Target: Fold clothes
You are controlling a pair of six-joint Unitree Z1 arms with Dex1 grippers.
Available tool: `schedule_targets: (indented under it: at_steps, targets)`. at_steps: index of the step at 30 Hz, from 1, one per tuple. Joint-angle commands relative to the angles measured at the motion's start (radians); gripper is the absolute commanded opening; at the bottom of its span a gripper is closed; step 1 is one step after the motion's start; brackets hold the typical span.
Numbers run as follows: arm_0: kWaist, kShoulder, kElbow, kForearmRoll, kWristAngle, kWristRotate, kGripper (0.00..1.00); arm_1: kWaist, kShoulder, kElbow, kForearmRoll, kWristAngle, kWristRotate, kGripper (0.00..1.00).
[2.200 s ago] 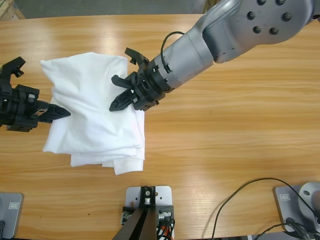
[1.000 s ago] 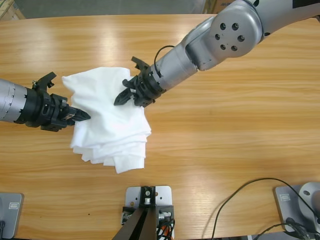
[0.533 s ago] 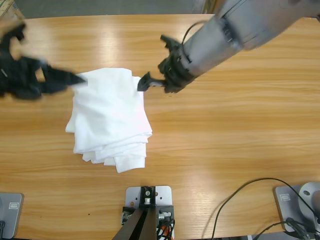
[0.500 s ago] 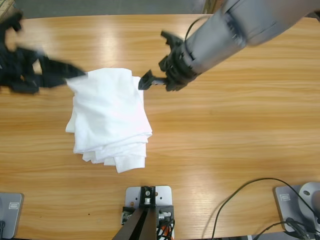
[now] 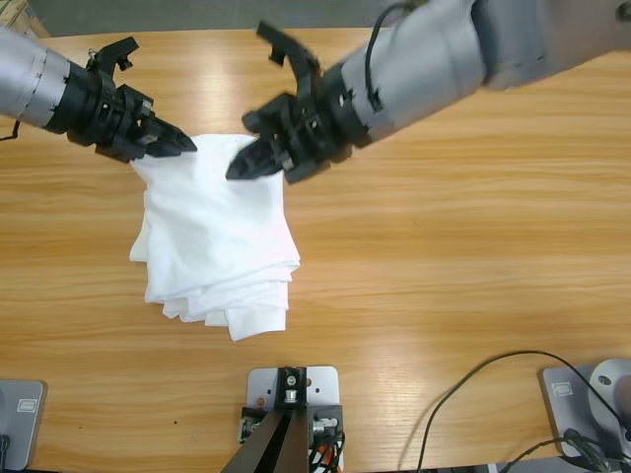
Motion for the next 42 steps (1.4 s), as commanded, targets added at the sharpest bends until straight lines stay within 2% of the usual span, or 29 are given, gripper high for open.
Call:
schedule_targets:
  at_steps: [1, 4, 13, 20, 25, 29, 33, 36, 39, 42]
  targets:
    - [0.014, 0.113, -0.05, -0.016, -0.008, 0.005, 0.0, 0.008, 0.126, 0.08, -0.092, 0.096, -0.007, 0.0]
    - [0.009, 0.124, -0.04, -0.015, -0.01, 0.007, 0.0, 0.009, 0.177, 0.082, -0.122, 0.127, -0.007, 0.0]
    - [0.0, 0.132, 0.039, -0.014, -0.024, 0.012, 0.0, 0.012, 0.265, 0.146, -0.211, 0.14, -0.007, 0.0]
    - [0.002, 0.187, 0.084, -0.016, -0.029, 0.022, 0.0, 0.012, 0.291, 0.17, -0.213, 0.139, -0.004, 0.0]
    - [0.023, 0.255, 0.115, -0.078, -0.028, 0.03, 0.0, 0.012, 0.283, 0.205, -0.222, 0.134, -0.004, 0.0]
    - [0.072, 0.249, 0.129, -0.082, -0.025, 0.057, 0.0, 0.012, 0.265, 0.232, -0.222, 0.125, -0.004, 0.0]
    - [0.112, 0.13, 0.149, -0.078, -0.028, 0.075, 0.0, 0.012, 0.23, 0.249, -0.225, 0.119, -0.004, 0.0]
    - [0.112, -0.041, 0.135, -0.08, -0.028, 0.065, 0.0, 0.012, 0.174, 0.245, -0.209, 0.112, 0.004, 0.0]
    - [0.102, -0.222, 0.127, -0.072, -0.034, -0.018, 0.0, 0.012, 0.071, 0.197, -0.102, 0.085, -0.001, 0.0]
    - [0.037, -0.324, 0.156, -0.01, -0.032, -0.035, 0.0, 0.012, -0.003, 0.045, 0.03, 0.059, -0.034, 0.0]
